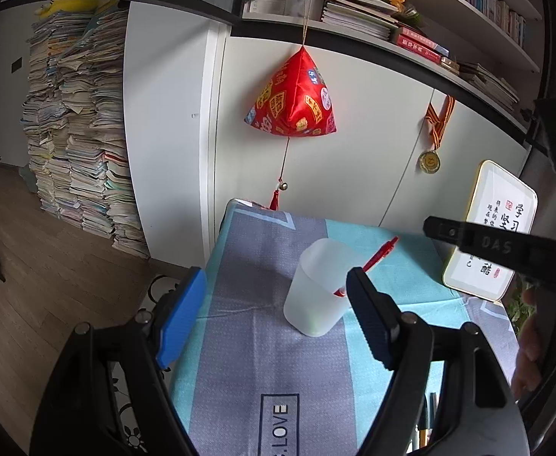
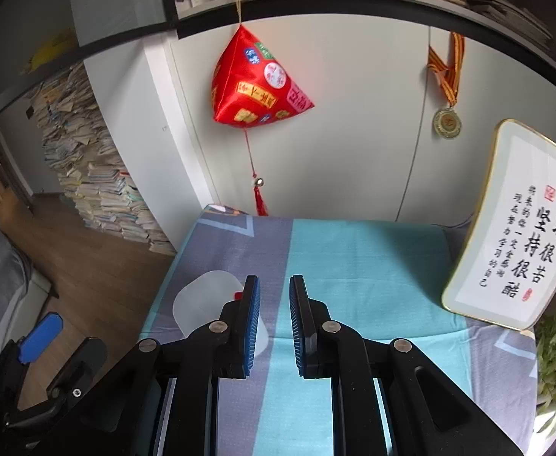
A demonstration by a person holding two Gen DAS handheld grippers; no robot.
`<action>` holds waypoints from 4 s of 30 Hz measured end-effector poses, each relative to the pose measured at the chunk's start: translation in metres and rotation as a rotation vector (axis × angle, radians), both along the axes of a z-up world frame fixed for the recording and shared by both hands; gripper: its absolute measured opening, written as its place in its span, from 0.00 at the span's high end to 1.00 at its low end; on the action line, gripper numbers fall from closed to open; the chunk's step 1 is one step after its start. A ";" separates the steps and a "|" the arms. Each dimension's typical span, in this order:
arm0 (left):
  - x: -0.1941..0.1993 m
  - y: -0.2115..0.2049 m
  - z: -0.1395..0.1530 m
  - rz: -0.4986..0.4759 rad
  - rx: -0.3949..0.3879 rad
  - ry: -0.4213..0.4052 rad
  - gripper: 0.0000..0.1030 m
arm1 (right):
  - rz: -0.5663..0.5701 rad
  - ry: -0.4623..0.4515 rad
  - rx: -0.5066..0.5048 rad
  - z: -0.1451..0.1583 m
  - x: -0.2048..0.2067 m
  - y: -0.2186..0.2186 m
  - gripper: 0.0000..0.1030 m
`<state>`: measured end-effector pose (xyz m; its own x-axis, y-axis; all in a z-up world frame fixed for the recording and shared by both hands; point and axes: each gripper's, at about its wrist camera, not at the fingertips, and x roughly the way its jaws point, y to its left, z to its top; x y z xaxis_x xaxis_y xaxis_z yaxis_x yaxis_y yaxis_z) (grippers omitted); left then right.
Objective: Organize stationery
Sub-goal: 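Drop the red pen into the frosted cup with the right tool while the left drops the highlighter in, then move both open tools back over the remaining pens and eraser, then grasp the pink eraser with the left tool while the right tool grasps the clear pen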
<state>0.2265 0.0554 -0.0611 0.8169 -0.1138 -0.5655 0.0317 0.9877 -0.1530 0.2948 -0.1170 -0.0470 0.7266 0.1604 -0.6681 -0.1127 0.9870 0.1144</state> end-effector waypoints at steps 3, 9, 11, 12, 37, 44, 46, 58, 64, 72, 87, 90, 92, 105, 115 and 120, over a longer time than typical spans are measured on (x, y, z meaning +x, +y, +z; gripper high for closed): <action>-0.007 -0.012 -0.001 -0.026 0.014 0.016 0.24 | -0.005 -0.009 0.009 0.009 -0.021 -0.021 0.84; -0.027 -0.039 -0.003 -0.061 0.037 0.042 0.23 | 0.006 0.093 0.015 0.003 -0.064 -0.058 0.78; -0.035 -0.049 -0.006 -0.075 0.048 0.060 0.22 | -0.001 0.113 -0.024 -0.006 -0.079 -0.068 0.56; -0.038 -0.054 -0.009 -0.083 0.060 0.070 0.21 | -0.020 0.104 -0.039 -0.010 -0.087 -0.073 0.50; -0.081 -0.111 -0.080 -0.098 0.191 0.231 0.15 | -0.237 0.298 0.094 -0.115 -0.149 -0.161 0.25; -0.071 -0.118 -0.102 -0.085 0.206 0.317 0.16 | -0.250 0.323 0.108 -0.122 -0.142 -0.165 0.25; -0.068 -0.117 -0.108 -0.072 0.212 0.359 0.16 | -0.254 0.328 0.108 -0.124 -0.140 -0.166 0.25; -0.059 -0.110 -0.118 -0.049 0.133 0.512 0.19 | -0.262 0.343 0.134 -0.123 -0.137 -0.169 0.25; -0.063 -0.127 -0.118 -0.087 0.148 0.517 0.19 | -0.260 0.347 0.138 -0.123 -0.138 -0.170 0.25; -0.061 -0.131 -0.122 -0.078 0.132 0.539 0.17 | -0.265 0.345 0.145 -0.122 -0.139 -0.173 0.25; -0.061 -0.112 -0.123 -0.002 0.137 0.540 0.16 | -0.239 0.335 0.115 -0.119 -0.142 -0.167 0.25; -0.062 -0.119 -0.128 0.008 0.119 0.580 0.16 | -0.255 0.344 0.136 -0.121 -0.137 -0.168 0.25; -0.063 -0.133 -0.129 0.002 0.181 0.560 0.17 | -0.236 0.354 0.172 -0.123 -0.137 -0.166 0.25; -0.055 -0.113 -0.122 0.018 0.133 0.550 0.73 | -0.263 0.362 0.206 -0.126 -0.133 -0.175 0.25; -0.056 -0.108 -0.121 -0.039 0.042 0.575 0.85 | -0.248 0.443 0.152 -0.137 -0.109 -0.164 0.35; -0.055 -0.107 -0.121 -0.048 0.069 0.564 0.86 | -0.247 0.470 0.154 -0.139 -0.091 -0.158 0.40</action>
<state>0.1711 -0.0512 -0.1824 0.3816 -0.0910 -0.9198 0.0093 0.9955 -0.0946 0.2033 -0.2752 -0.1864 0.3839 0.1445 -0.9120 0.2185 0.9454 0.2418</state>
